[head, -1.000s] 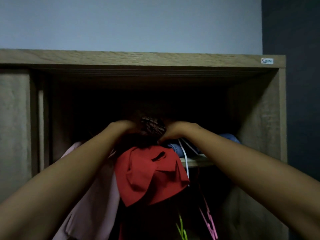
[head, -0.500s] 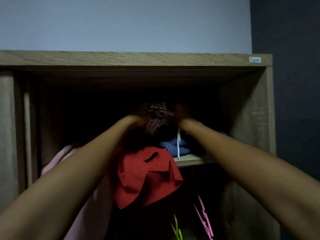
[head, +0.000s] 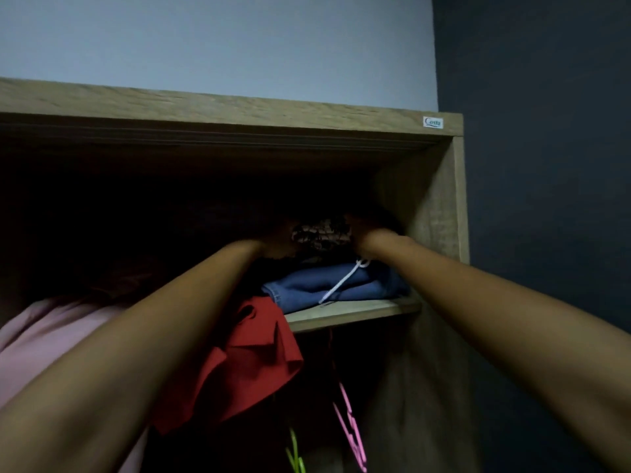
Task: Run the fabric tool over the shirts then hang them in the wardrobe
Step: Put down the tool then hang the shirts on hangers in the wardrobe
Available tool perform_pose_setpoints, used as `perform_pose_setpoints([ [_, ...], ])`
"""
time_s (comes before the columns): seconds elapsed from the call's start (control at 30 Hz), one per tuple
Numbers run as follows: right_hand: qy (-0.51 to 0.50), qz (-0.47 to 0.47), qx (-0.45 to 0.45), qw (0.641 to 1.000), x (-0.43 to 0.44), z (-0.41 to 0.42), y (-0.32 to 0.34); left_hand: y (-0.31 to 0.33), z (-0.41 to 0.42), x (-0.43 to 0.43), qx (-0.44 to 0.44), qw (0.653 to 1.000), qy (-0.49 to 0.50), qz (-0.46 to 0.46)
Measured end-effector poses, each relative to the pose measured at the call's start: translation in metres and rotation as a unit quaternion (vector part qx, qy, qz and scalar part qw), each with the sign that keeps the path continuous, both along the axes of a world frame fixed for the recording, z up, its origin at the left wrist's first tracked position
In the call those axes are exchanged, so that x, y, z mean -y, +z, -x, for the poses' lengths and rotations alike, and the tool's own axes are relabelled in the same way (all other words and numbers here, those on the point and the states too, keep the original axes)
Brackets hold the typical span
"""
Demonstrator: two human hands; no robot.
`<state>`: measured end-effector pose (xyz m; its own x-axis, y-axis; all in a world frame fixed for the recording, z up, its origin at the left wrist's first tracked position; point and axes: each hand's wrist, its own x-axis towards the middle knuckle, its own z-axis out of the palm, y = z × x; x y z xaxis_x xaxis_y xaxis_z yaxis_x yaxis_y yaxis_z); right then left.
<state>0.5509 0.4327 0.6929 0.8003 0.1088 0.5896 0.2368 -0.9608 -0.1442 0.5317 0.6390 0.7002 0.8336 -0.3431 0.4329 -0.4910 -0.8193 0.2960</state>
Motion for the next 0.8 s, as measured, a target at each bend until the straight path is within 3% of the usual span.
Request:
perform_pose_setpoints([
  [0.1, -0.034, 0.083, -0.07, 0.994, 0.002, 0.001, -0.014, -0.005, 0.004, -0.007, -0.027, 0.996, 0.045, -0.07],
  [0.23, 0.027, 0.053, -0.126, 0.99, -0.001, 0.023, -0.001, -0.003, 0.013, -0.015, -0.005, 0.998, 0.006, -0.058],
  [0.3, 0.037, 0.039, -0.105, 0.993, -0.006, 0.036, -0.001, -0.002, 0.013, -0.017, -0.002, 0.999, 0.008, -0.043],
  [0.53, 0.051, 0.084, -0.075, 0.992, -0.01, 0.043, -0.021, -0.015, 0.017, -0.021, -0.008, 0.992, 0.026, -0.122],
  [0.67, 0.044, 0.056, -0.068, 0.995, -0.017, 0.046, -0.014, -0.01, 0.03, -0.03, -0.023, 0.999, 0.007, -0.046],
  [0.8, 0.057, 0.031, -0.005, 0.998, -0.038, 0.057, -0.014, -0.003, 0.048, -0.063, -0.022, 0.999, 0.041, 0.003],
])
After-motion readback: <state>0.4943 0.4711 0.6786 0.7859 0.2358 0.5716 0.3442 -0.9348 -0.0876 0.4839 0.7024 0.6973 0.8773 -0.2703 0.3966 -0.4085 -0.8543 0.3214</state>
